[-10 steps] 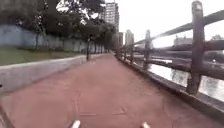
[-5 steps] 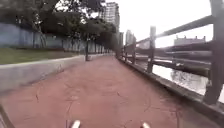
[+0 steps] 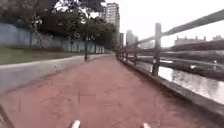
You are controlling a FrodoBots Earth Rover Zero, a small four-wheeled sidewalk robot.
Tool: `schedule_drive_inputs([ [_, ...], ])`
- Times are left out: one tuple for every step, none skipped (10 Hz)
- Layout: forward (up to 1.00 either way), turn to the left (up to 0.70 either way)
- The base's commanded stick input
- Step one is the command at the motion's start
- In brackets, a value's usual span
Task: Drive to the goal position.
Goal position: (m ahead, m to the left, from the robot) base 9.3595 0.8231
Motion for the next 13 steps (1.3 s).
schedule_drive_inputs([
  [0.7,0.03],
  [0.7,0.03],
  [0.7,0.03],
  [0.7,0.03],
  [0.7,0.03],
  [0.7,0.03],
  [0.7,0.03],
  [0.7,0.03],
  [0.7,0.03],
  [0.7,0.03],
  [0.7,0.03],
  [0.7,0.03],
  [0.7,0.03],
])
